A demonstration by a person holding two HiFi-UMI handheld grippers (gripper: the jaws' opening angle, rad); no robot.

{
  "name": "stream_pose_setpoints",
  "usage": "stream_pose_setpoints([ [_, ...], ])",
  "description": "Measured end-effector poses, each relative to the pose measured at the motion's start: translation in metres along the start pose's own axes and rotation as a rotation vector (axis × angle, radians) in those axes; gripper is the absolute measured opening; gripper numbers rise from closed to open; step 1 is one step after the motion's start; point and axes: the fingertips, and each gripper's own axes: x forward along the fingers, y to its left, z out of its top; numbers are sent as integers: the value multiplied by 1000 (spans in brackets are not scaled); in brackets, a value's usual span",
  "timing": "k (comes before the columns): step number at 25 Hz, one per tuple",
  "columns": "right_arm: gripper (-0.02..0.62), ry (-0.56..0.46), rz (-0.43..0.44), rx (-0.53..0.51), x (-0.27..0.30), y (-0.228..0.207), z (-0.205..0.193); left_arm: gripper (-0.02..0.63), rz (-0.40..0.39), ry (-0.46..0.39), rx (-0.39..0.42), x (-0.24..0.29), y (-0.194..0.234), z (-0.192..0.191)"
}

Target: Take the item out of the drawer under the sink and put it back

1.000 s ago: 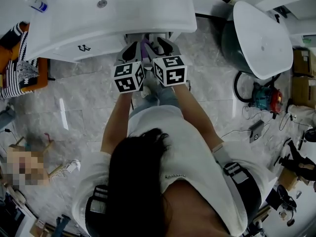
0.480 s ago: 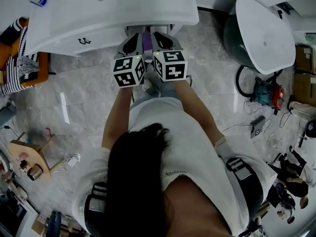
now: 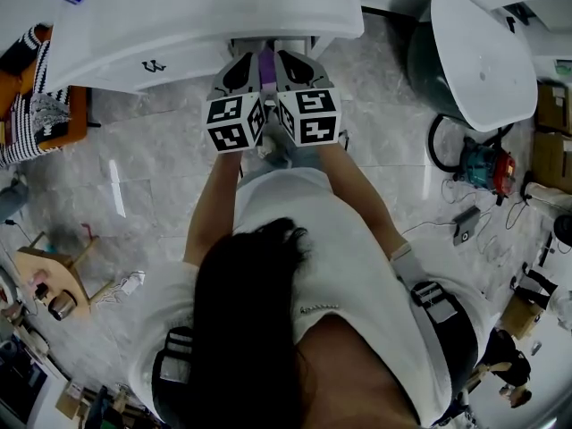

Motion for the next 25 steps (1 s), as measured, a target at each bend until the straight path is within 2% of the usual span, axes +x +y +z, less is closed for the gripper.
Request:
stream_pose_setpoints([
  [25,15,-7,10,4,0,-4,-1,3,3,-1,8,1,-4,-3],
])
